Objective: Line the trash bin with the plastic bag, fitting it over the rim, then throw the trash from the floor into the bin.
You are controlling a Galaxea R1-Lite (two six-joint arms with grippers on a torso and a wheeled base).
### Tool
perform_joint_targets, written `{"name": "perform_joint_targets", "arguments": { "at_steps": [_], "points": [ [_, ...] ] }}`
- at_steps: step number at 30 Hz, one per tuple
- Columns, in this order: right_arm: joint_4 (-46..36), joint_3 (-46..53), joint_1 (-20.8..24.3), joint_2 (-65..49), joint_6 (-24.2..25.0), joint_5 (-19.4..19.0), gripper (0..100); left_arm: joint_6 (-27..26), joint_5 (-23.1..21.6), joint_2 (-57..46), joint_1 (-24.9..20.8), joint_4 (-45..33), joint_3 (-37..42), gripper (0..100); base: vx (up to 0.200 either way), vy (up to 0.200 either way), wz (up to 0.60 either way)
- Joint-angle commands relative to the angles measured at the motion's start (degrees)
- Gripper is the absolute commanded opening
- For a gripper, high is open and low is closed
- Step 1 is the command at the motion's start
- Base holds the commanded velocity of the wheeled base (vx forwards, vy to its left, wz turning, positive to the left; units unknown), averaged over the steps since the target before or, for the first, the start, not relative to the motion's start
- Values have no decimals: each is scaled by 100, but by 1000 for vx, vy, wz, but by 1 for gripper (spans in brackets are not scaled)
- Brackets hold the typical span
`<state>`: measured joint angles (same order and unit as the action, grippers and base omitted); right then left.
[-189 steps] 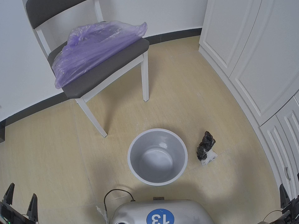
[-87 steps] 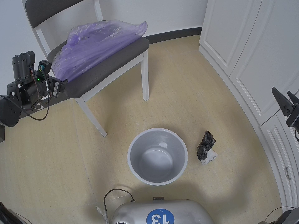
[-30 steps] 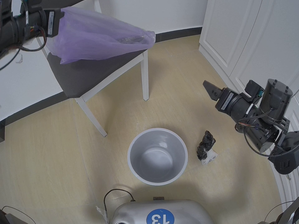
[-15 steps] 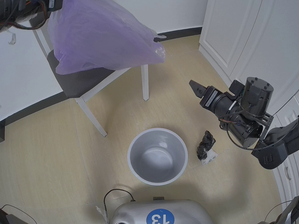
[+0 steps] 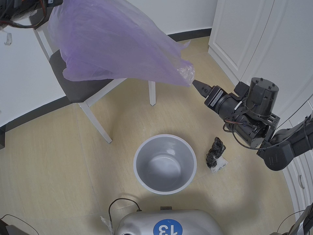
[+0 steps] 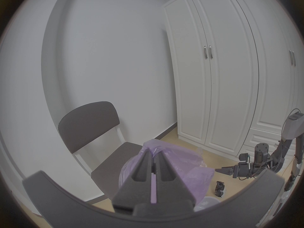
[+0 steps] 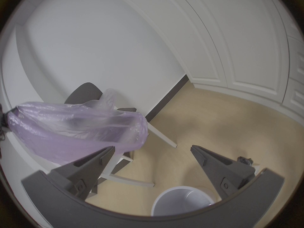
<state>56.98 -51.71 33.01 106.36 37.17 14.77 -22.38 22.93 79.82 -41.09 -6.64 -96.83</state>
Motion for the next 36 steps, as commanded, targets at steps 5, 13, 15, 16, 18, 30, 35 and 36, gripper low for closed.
{"name": "perform_joint_targets", "arguments": {
  "at_steps": [5, 13, 15, 16, 18, 30, 35, 36],
  "points": [
    [-3, -23, -146, 78, 106, -221, 100, -3, -8, -37, -57, 5, -11, 0, 0, 0, 0],
    [-3, -76, -418, 78, 625, -985, 100, 6, -17, -107, -162, 14, -3, 0, 0, 0, 0],
    [-3, -146, -427, 122, 651, -1126, 100, -3, -8, -99, -206, 32, -20, 0, 0, 0, 0],
    [6, -164, -418, 174, 660, -1179, 100, -3, -8, -99, -206, 32, -20, 0, 0, 0, 0],
    [6, -173, -366, 245, 678, -1240, 100, -3, -8, -107, -215, 32, -20, 0, 0, 0, 0],
    [-3, -788, -49, 1000, 669, -1267, 100, -3, 1, -116, -329, 40, -29, 0, 0, 0, 0],
    [-3, -823, -49, 1044, 669, -1275, 100, -3, 1, -178, -338, 23, -11, 0, 0, 0, 0],
    [-3, -823, -49, 1053, 669, -1275, 100, 6, -8, -187, -338, 32, -3, 0, 0, 0, 0]
  ]
}}
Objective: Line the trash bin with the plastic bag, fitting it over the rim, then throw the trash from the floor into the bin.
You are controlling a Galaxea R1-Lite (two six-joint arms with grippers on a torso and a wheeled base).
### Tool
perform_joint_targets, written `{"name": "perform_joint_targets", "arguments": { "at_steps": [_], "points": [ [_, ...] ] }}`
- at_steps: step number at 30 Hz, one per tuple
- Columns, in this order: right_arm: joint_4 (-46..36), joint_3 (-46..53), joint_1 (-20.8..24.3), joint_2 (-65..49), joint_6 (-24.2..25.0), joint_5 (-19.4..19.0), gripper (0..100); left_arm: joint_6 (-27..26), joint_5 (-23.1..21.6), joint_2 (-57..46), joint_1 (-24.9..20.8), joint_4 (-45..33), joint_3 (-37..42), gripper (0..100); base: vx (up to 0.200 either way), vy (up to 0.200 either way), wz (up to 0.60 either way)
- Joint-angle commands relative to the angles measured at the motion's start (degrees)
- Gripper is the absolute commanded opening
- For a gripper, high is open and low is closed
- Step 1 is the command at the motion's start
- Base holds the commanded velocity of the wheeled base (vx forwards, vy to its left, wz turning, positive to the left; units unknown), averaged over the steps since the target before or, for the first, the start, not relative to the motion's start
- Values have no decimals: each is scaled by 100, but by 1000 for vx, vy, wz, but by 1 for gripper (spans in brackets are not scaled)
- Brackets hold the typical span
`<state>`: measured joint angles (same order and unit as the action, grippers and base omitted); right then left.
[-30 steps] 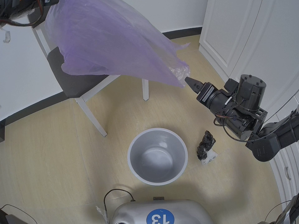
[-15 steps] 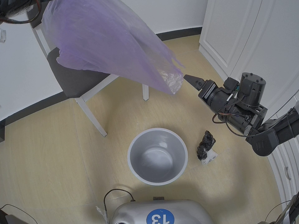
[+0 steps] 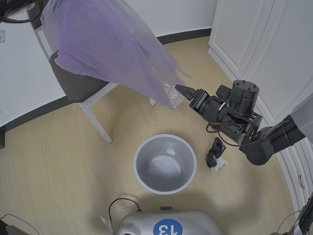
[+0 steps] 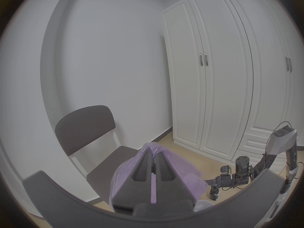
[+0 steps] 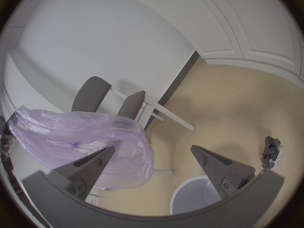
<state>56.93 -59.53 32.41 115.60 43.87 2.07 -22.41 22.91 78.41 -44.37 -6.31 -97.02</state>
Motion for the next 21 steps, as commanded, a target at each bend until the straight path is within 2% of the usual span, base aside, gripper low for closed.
{"name": "perform_joint_targets", "arguments": {
  "at_steps": [1, 21],
  "points": [
    [2, -41, 19, 147, -2, -5, 100, 8, -5, -63, -27, -1, 35, 0, 0, 0, 0],
    [46, -323, 177, 516, 7, 109, 100, 8, 3, -256, -124, -10, 140, 0, 0, 0, 0]
  ]
}}
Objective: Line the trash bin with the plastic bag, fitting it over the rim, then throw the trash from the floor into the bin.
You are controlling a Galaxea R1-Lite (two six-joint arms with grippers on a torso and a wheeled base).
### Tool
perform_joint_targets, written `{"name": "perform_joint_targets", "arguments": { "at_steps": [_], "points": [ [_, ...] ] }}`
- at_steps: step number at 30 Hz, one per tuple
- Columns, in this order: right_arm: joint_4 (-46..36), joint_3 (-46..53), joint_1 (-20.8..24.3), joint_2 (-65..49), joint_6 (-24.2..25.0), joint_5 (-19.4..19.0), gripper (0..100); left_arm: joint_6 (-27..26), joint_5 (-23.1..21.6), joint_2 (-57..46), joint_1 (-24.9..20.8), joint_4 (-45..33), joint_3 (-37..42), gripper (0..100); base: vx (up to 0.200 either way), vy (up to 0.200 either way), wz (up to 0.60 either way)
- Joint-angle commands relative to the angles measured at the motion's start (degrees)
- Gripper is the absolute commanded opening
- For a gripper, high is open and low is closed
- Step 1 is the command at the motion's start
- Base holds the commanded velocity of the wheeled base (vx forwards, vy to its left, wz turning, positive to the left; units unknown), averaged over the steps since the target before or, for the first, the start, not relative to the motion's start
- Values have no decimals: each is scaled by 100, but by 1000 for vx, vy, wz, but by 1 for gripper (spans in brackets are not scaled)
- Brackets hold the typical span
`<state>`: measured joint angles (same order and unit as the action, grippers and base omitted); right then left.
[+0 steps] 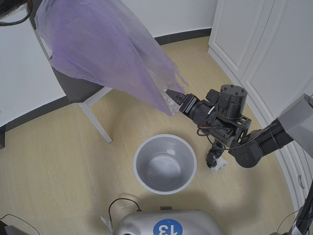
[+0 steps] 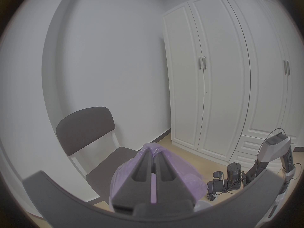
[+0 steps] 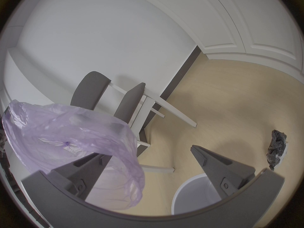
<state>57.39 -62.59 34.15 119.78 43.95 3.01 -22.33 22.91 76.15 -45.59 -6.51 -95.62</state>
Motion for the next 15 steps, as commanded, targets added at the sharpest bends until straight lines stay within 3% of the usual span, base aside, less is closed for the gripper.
{"name": "perform_joint_targets", "arguments": {
  "at_steps": [1, 2, 12, 15],
  "points": [
    [0, -17, 4, 98, 0, 15, 100, 1, 3, -31, -2, 9, 9, 0, 0, 0, 0],
    [9, -26, 4, 106, 0, 15, 0, 1, 3, -31, -2, 1, 9, 0, 0, 0, 0],
    [-9, 265, -4, -184, -97, 15, 0, 1, 3, -74, 7, -8, 167, 0, 0, 0, 0],
    [-9, 757, -13, -544, -422, 24, 0, 80, 3, -145, 86, -26, 457, 0, 0, 0, 0]
  ]
}}
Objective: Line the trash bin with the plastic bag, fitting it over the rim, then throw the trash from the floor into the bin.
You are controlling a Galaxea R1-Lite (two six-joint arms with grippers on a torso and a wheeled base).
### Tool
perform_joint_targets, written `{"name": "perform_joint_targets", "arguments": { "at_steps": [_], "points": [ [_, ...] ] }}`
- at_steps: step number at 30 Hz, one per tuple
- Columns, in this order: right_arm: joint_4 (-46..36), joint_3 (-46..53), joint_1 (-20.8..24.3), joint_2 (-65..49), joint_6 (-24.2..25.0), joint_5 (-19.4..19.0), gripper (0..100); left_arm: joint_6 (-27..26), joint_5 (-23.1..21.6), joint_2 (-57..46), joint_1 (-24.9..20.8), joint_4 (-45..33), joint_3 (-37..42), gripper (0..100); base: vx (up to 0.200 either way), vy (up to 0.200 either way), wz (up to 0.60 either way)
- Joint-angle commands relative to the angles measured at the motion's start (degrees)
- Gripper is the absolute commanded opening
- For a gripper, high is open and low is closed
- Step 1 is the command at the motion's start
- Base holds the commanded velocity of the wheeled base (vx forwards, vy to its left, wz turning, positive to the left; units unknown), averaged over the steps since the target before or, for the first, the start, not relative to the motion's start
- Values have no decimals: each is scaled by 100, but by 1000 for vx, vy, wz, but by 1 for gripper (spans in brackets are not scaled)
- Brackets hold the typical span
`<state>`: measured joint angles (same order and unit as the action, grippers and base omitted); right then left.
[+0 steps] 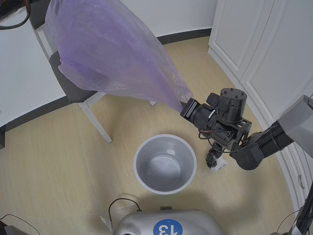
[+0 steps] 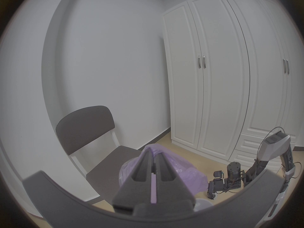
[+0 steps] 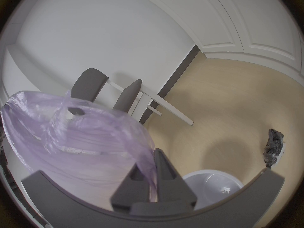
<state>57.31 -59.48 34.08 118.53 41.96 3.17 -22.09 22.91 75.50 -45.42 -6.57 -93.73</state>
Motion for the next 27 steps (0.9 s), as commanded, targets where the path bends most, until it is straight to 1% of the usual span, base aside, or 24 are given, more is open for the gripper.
{"name": "perform_joint_targets", "arguments": {
  "at_steps": [1, 5, 6, 7, 9, 11, 13, 14, 15, 16, 17, 18, 19, 21, 22, 24, 27],
  "points": [
    [8, 639, -7, -550, -320, 43, 0, 56, 3, -105, 130, -28, 426, 0, 0, 0, 0],
    [8, 1404, 2, -1095, -619, 254, 0, 56, -41, -246, 508, -204, 1384, 0, 0, 0, 0],
    [8, 1465, 2, -1139, -636, 272, 0, 56, -49, -255, 526, -222, 1472, 0, 0, 0, 0],
    [8, 1843, 10, -1332, -803, 333, 0, 91, -67, -351, 614, -327, 1955, 0, 0, 0, 0],
    [17, 2239, 37, -1517, -997, 386, 0, 196, -155, -448, 728, -319, 2553, 0, 0, 0, 0],
    [17, 2590, 54, -1719, -1208, 456, 0, 390, -436, -545, 842, -292, 3028, 0, 0, 0, 0],
    [0, 2775, 46, -1807, -1340, 527, 0, 530, -594, -624, 877, -292, 3256, 0, 0, 0, 0],
    [-9, 3030, 46, -1930, -1577, 632, 0, 697, -761, -782, 886, -283, 3590, 0, 0, 0, 0],
    [-18, 3214, 37, -1992, -1797, 694, 0, 750, -858, -914, 895, -275, 3827, 0, 0, 0, 0],
    [-9, 3302, 28, -2027, -1920, 720, 0, 768, -893, -975, 904, -275, 3933, 0, 0, 0, 0],
    [-9, 3302, 28, -2027, -1920, 720, 0, 768, -893, -975, 904, -275, 3933, 0, 0, 0, 0],
    [8, 3469, -7, -2088, -2166, 747, 0, 768, -972, -1090, 921, -275, 4135, 0, 0, 0, 0],
    [0, 3671, -104, -2203, -2570, 747, 0, 776, -1078, -1318, 1053, -257, 4469, 0, 0, 0, 0],
    [0, 3768, -183, -2308, -2807, 747, 0, 785, -1201, -1520, 1229, -257, 4698, 0, 0, 0, 0],
    [0, 3768, -183, -2308, -2807, 747, 0, 785, -1201, -1520, 1229, -257, 4698, 0, 0, 0, 0],
    [-9, 3821, -244, -2440, -2983, 755, 0, 908, -1377, -1819, 1431, -143, 4979, 0, 0, 0, 0],
    [-18, 3918, -280, -2563, -3115, 773, 0, 1128, -1438, -2056, 1448, 42, 5269, 0, 0, 0, 0]
  ]
}}
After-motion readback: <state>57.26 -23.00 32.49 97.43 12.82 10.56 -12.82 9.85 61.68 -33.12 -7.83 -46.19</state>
